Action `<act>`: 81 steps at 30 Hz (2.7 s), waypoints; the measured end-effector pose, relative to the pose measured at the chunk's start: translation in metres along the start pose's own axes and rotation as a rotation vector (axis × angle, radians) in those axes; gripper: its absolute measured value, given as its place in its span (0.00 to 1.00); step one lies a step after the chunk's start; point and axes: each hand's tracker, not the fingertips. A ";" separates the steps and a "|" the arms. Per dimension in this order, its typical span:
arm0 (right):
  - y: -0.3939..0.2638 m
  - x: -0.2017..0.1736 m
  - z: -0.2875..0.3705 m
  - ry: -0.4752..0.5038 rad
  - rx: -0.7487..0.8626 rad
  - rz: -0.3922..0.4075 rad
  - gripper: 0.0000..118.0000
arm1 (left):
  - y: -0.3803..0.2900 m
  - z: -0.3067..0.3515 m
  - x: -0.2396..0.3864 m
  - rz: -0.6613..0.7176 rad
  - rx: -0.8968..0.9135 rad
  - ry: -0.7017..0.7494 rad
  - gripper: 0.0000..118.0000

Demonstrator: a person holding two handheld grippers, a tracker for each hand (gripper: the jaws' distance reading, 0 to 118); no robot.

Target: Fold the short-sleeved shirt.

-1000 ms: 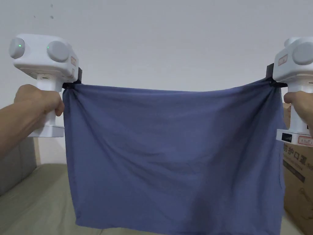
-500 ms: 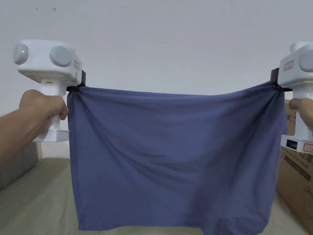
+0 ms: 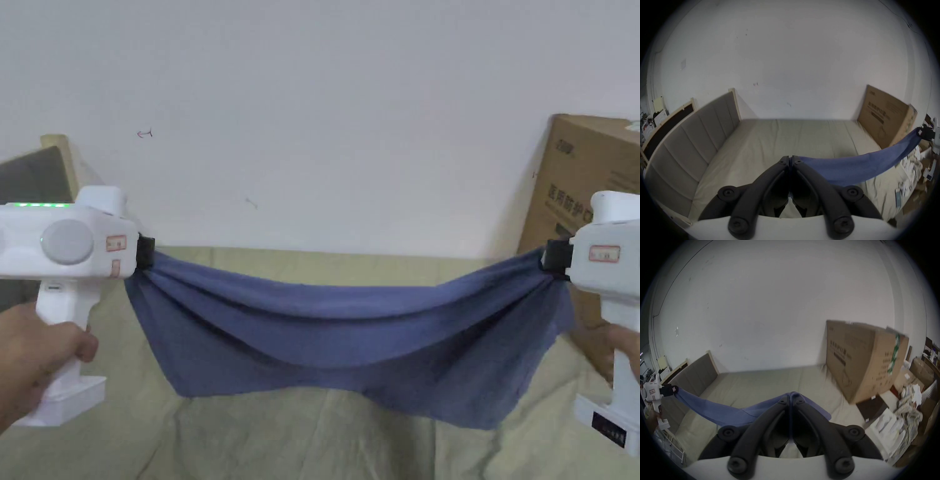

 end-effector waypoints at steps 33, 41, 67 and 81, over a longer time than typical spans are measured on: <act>-0.346 0.051 0.171 0.012 -0.444 0.011 0.01 | -0.338 0.137 -0.013 -0.077 -0.322 -0.092 0.01; -0.369 0.069 0.152 0.014 -0.534 -0.066 0.01 | -0.361 0.127 -0.009 -0.100 -0.399 -0.091 0.01; -0.347 0.084 0.184 0.025 -0.466 -0.367 0.00 | -0.356 0.165 -0.011 0.272 -0.369 -0.143 0.00; -0.338 0.099 0.133 -0.020 -0.687 -0.452 0.66 | -0.346 0.170 -0.002 0.167 -0.336 -0.155 0.00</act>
